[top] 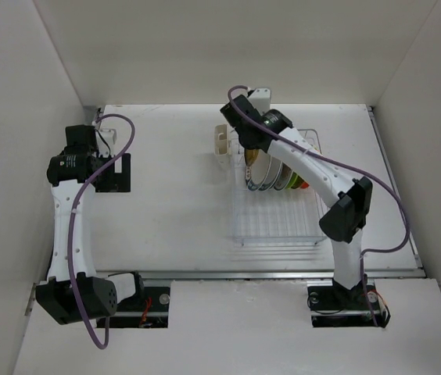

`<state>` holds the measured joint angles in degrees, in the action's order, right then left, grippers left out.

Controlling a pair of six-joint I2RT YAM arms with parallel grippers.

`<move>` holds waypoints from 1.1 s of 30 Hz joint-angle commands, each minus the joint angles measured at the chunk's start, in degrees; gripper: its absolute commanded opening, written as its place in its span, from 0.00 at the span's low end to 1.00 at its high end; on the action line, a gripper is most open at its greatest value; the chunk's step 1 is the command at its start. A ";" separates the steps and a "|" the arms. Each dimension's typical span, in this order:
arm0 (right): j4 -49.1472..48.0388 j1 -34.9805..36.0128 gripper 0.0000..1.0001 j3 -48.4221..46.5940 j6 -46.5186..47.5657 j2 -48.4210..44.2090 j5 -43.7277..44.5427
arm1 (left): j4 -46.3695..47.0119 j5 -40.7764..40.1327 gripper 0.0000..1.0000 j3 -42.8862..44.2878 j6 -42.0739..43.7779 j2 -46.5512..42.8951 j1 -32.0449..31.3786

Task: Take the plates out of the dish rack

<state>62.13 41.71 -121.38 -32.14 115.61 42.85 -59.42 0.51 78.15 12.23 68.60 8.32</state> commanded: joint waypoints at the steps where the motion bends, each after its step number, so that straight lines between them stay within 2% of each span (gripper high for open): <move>1: 6.68 2.05 0.00 -7.02 -2.31 -6.53 9.17 | -1.14 2.38 0.99 2.09 -0.54 -0.75 -0.23; 4: 8.54 2.58 0.00 -8.43 -4.06 -9.87 11.38 | -1.67 2.39 0.99 2.09 -0.54 -1.27 -0.23; 5: 8.54 3.98 0.00 -7.82 -4.07 -10.92 9.20 | -1.67 2.39 0.99 2.09 -1.24 -1.27 -0.23; 7: 0.40 4.52 0.00 -3.00 -1.11 -14.52 2.19 | -1.67 0.99 0.99 2.09 -2.11 -1.27 -0.23; 8: -4.60 5.13 0.00 -0.02 1.62 -15.84 -12.73 | -1.67 -0.76 0.99 2.09 -2.82 -1.27 -0.23; 9: -10.30 5.13 0.00 7.23 3.90 -17.07 -22.10 | -1.67 -1.56 0.99 2.09 -4.48 -1.27 -0.23; 10: -22.45 5.13 0.00 11.30 5.15 -18.83 -31.33 | -1.67 -2.26 0.99 2.09 -5.28 -1.27 -0.23; 11: -28.93 5.13 0.00 15.35 5.16 -18.84 -40.39 | -1.14 -2.79 0.99 2.09 -5.98 -1.27 -0.23; 12: -34.74 5.13 0.00 21.04 5.16 -18.84 -55.18 | -1.14 -3.41 0.99 2.09 -6.68 -1.27 -0.23; 13: -42.80 5.91 0.00 22.40 3.50 -16.23 -59.59 | -1.14 -3.41 0.99 2.62 -7.21 -1.27 -0.23; 15: -43.15 7.84 0.00 20.68 1.29 -11.49 -60.53 | -1.14 -4.72 0.99 2.62 -8.01 -1.89 -0.23; 16: -39.92 8.64 0.00 16.05 0.68 -6.24 -59.47 | -1.14 -5.25 0.99 2.62 -8.79 -1.89 -0.23; 18: -39.10 9.78 0.00 12.68 0.68 -1.99 -59.46 | -1.14 -6.40 0.99 3.15 -8.80 -2.59 -0.23; 19: -40.06 10.31 0.00 11.97 -0.28 -0.32 -61.81 | -1.14 -7.01 0.99 3.15 -8.80 -2.59 -0.23; 22: -44.19 11.54 0.00 11.34 -3.71 5.05 -64.64 | -1.14 -7.54 0.99 2.37 -8.80 -2.59 -0.23; 27: -46.48 12.08 0.00 12.74 -7.32 10.68 -63.42 | -1.14 -7.54 0.99 1.13 -8.80 -2.59 -0.23; 31: -44.48 13.30 0.10 13.36 -7.85 11.91 -59.82 | -1.14 -7.54 0.99 1.13 -8.80 -2.59 -0.23; 32: -43.85 13.31 0.20 13.89 -7.85 11.92 -58.94 | -1.14 -7.54 0.99 1.13 -8.80 -2.59 -0.23; 33: -43.85 13.31 0.26 14.41 -7.85 12.53 -58.41 | -1.14 -7.54 0.99 1.13 -8.80 -2.59 -0.23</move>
<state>21.61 54.39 -106.30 -38.59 128.92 -17.39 -60.29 -6.26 78.85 3.99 67.18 8.32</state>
